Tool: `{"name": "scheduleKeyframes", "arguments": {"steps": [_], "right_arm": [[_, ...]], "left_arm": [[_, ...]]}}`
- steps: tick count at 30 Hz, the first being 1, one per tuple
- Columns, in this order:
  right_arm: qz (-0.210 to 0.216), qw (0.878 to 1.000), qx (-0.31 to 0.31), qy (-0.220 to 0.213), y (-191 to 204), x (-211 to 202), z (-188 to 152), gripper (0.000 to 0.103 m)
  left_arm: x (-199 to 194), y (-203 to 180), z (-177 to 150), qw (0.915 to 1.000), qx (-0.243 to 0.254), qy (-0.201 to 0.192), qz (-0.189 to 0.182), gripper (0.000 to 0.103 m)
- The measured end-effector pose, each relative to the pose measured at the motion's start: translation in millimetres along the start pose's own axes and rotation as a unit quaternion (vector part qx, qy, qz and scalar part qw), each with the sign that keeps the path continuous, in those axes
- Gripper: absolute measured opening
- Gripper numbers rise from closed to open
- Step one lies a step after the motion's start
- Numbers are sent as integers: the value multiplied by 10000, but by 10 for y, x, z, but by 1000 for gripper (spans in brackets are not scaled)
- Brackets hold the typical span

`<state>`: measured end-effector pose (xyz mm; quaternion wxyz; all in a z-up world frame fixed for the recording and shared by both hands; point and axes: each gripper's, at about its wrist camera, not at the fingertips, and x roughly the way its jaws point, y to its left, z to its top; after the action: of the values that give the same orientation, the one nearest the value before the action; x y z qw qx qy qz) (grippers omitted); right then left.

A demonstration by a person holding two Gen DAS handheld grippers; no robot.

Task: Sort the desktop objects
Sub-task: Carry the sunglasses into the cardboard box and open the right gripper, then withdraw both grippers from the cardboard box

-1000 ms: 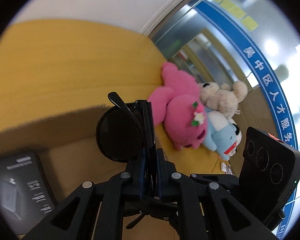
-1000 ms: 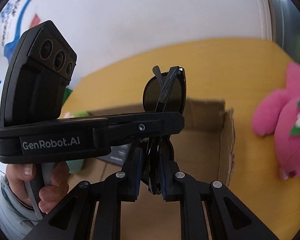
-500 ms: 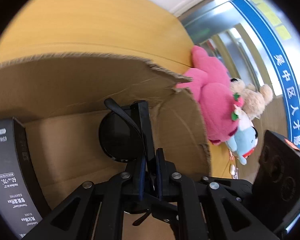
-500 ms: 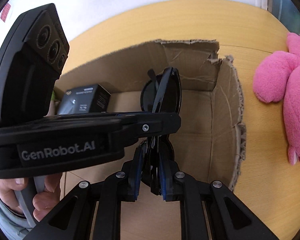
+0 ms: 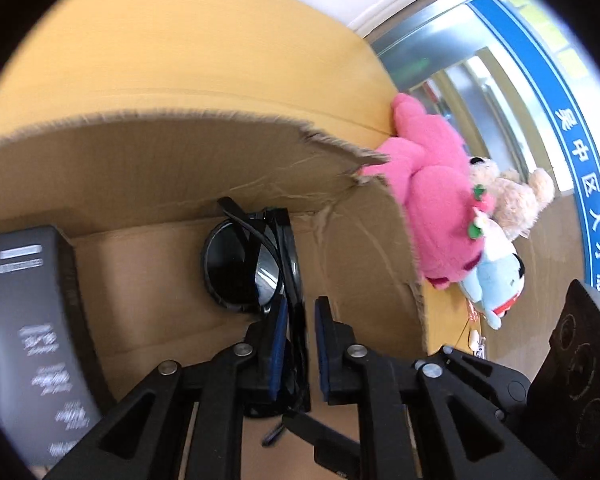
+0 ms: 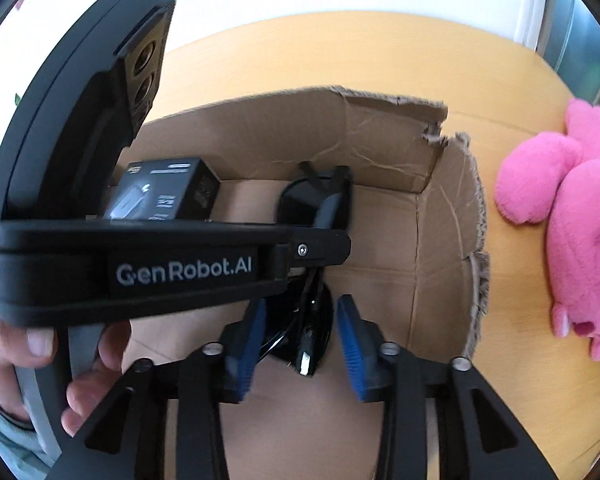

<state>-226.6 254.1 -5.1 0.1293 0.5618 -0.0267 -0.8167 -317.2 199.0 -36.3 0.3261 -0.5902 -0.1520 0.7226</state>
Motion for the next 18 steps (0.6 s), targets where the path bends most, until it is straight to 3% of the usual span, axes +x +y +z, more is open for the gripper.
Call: {"name": "scheduleKeyframes", "arguments": {"steps": [2, 6, 10, 11, 12, 15, 16, 18], "right_arm": [[-169, 9998, -65, -88, 120, -90, -142, 62], [-374, 9983, -154, -426, 242, -388, -331, 65], [-846, 9905, -274, -1049, 422, -811, -600, 79], [-945, 9873, -292, -1243, 487, -925, -691, 86], [-1044, 9833, -335, -1452, 293, -1055, -556, 92], [-1330, 9680, -579, -2049, 430, -1282, -585, 103], [-1381, 9627, -626, -2243, 474, -1390, -599, 103], [-1381, 9577, -622, -2445, 516, -1543, -670, 103]], "left_arm": [[-145, -105, -47, 9998, 164, -128, -21, 24], [-533, -359, -214, 9966, 580, -553, 201, 33], [-1132, -678, -558, 9814, 1151, -1447, 519, 35], [-1323, -766, -703, 9726, 1330, -1783, 676, 43], [-1478, -844, -830, 9626, 1461, -2111, 866, 55], [-1943, -1021, -1347, 9188, 1788, -3193, 1477, 75], [-2077, -1070, -1545, 9029, 1890, -3488, 1654, 79], [-2275, -1122, -1856, 8793, 1933, -3851, 2028, 81]]}}
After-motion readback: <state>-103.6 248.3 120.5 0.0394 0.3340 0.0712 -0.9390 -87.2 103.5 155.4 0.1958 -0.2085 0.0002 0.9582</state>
